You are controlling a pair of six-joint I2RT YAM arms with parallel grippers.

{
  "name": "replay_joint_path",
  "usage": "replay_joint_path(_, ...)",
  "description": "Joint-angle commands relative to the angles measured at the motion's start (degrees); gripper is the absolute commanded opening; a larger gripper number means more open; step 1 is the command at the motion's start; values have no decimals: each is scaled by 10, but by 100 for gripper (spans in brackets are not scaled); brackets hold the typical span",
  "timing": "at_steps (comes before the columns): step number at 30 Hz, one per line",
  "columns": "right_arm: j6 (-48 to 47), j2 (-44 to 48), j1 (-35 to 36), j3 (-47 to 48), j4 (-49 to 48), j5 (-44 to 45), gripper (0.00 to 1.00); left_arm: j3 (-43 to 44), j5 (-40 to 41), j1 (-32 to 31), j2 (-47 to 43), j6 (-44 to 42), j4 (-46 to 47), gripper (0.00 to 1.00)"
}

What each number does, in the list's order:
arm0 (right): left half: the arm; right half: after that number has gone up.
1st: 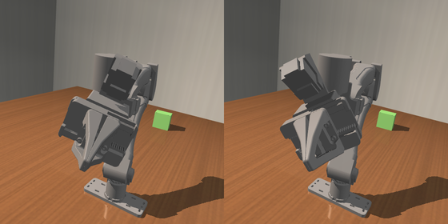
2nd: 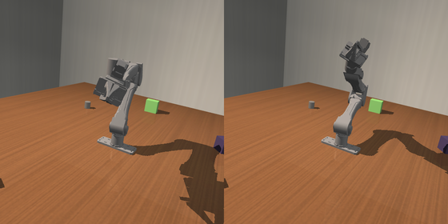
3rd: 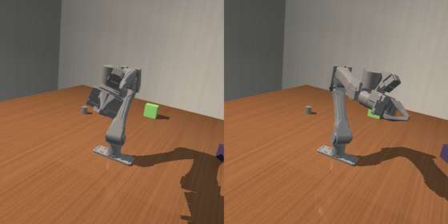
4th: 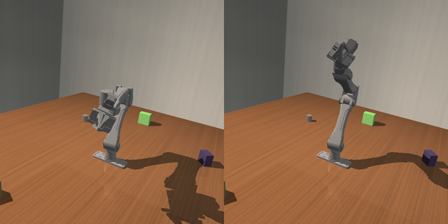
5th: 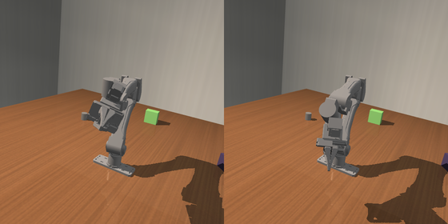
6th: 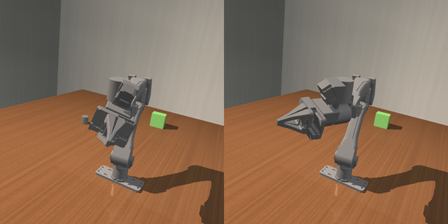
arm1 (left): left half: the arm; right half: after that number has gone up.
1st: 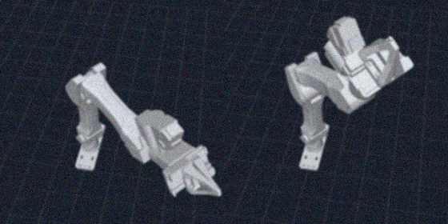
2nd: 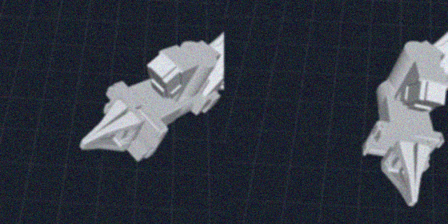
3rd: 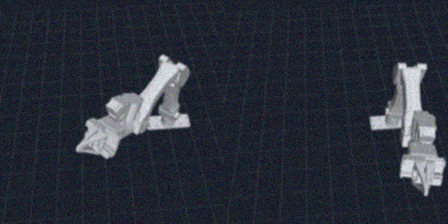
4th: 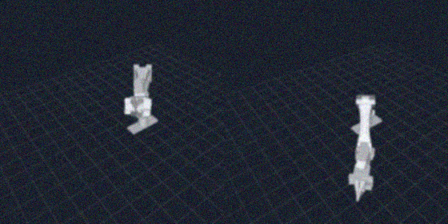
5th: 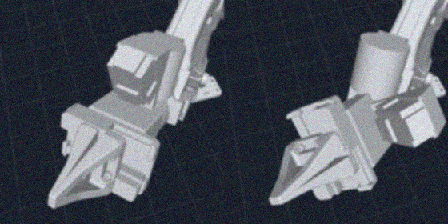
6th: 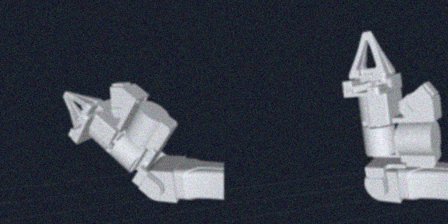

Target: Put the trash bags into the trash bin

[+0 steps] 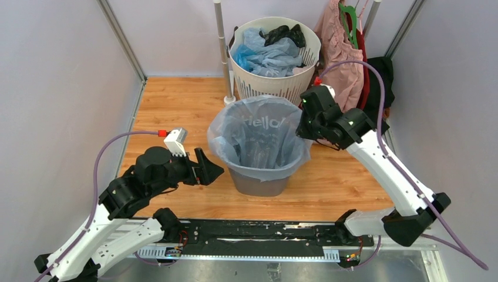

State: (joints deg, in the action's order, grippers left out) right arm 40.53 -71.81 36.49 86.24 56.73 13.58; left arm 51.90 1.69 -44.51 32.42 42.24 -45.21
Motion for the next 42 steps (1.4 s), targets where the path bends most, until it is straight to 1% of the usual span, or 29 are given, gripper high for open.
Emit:
replay_joint_path(1, 33, -42, 35, 33, -11, -29, 19, 18, 0, -5, 8, -13, -21, 100)
replay_joint_path(3, 31, -23, 35, 33, -6, -19, 31, 20, -1, -5, 9, -13, -21, 100)
replay_joint_path(4, 29, -9, 35, 32, -5, -8, 41, 20, -1, -5, 9, -12, -21, 100)
replay_joint_path(5, 27, 8, 35, 28, -3, 4, 47, 21, -1, -5, 8, -12, -21, 100)
replay_joint_path(6, 24, 23, 33, 28, -2, 14, 61, 21, -1, -5, 8, -12, -21, 100)
replay_joint_path(9, 18, 60, 30, 46, 21, 32, 75, 23, 0, -5, 12, -13, -22, 100)
replay_joint_path(11, 15, 75, 30, 60, 39, 37, 77, 26, 1, -5, 16, -15, -23, 100)
replay_joint_path(14, 12, 99, 27, 70, 52, 45, 78, 32, 1, -5, 23, -19, -26, 100)
replay_joint_path(15, 11, 107, 23, 69, 56, 47, 77, 34, 2, -5, 25, -19, -27, 100)
replay_joint_path(18, 7, 120, -18, 39, 61, 28, 67, 39, 4, -5, 29, -21, -29, 100)
replay_joint_path(19, 4, 122, -38, 27, 58, 6, 63, 41, 5, -5, 30, -21, -29, 100)
replay_joint_path(22, -7, 117, -77, -2, 37, -43, 56, 47, 7, -5, 33, -23, -34, 100)
replay_joint_path(25, -14, 104, -99, -17, 17, -75, 40, 51, 9, -5, 35, -23, -39, 100)
replay_joint_path(27, -14, 98, -109, -29, -4, -100, 34, 52, 10, -5, 35, -23, -40, 100)
replay_joint_path(29, -12, 92, -113, -37, -24, -123, 33, 52, 11, -5, 36, -23, -41, 100)
replay_joint_path(33, -8, 74, -114, -41, -49, -174, 40, 52, 12, -5, 37, -22, -41, 100)
replay_joint_path(42, 5, 63, -114, -71, -80, -212, 46, 50, 16, -5, 39, -22, -40, 100)
